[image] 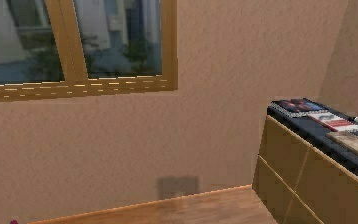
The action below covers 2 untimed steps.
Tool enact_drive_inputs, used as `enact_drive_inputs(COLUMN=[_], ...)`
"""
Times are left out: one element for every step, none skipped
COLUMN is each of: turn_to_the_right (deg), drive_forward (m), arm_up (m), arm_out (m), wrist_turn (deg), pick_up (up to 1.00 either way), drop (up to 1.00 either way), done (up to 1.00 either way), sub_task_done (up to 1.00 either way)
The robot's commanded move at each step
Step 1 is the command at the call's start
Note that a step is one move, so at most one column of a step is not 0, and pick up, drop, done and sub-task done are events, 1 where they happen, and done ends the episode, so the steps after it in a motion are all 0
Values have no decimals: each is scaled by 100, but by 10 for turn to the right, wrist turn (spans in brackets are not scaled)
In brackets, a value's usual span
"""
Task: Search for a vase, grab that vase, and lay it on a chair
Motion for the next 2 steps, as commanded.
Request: enact_drive_inputs(turn_to_the_right=[0,0], drive_forward=[0,0], arm_up=[0,0], arm_out=[0,0], wrist_turn=[450,180], pick_up=[0,0], drop=[0,0], done=[0,0], sub_task_done=[0,0])
